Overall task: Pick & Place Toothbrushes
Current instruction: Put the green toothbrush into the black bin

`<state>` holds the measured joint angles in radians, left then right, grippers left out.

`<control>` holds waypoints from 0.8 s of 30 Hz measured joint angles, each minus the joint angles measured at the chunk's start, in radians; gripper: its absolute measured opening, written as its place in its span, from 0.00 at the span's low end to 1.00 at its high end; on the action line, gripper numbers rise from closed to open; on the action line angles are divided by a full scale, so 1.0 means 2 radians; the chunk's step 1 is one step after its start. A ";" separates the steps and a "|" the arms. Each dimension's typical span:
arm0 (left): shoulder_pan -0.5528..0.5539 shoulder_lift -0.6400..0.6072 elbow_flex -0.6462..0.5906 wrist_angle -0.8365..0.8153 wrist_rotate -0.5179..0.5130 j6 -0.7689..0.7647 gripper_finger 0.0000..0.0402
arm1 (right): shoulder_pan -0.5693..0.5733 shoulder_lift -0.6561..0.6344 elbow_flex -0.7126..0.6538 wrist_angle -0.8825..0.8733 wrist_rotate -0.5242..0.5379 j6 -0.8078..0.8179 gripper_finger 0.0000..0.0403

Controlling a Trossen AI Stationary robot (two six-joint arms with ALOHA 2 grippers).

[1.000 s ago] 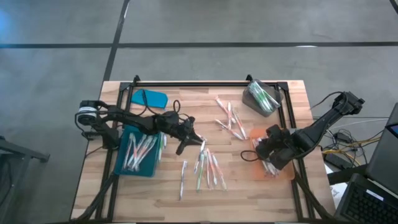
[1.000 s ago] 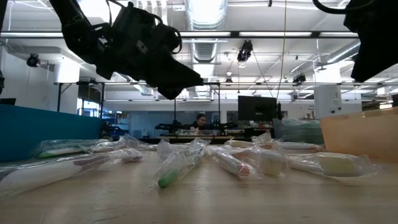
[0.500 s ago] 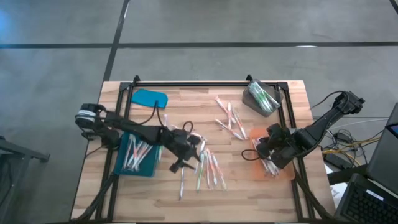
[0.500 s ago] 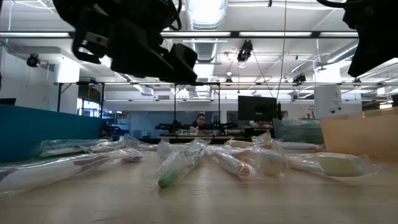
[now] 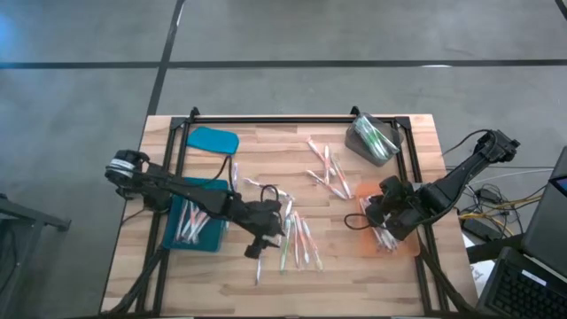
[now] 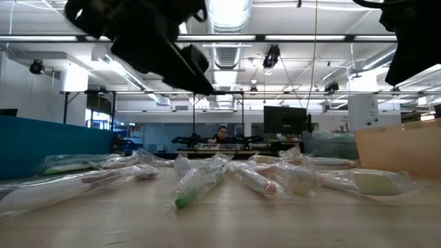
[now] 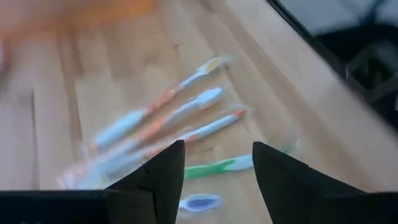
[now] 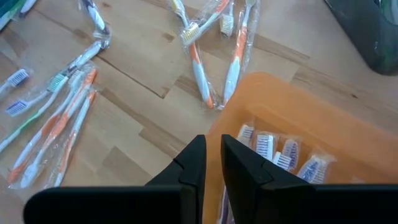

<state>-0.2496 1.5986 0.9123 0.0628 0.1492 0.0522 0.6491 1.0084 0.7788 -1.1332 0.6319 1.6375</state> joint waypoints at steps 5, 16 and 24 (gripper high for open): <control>-0.002 0.002 -0.001 0.011 -0.028 -0.184 0.48 | 0.000 0.000 0.000 0.001 0.000 -0.009 0.12; -0.036 0.055 0.024 -0.006 -0.160 -0.381 0.46 | 0.000 0.000 0.000 0.007 0.000 -0.023 0.07; -0.056 0.111 0.086 -0.078 -0.167 -0.428 0.39 | 0.000 0.000 0.000 0.009 0.000 -0.032 0.10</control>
<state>-0.3618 1.8203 1.0844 -0.0942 -0.1850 -0.8042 0.6498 1.0092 0.7784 -1.1149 0.6315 1.5730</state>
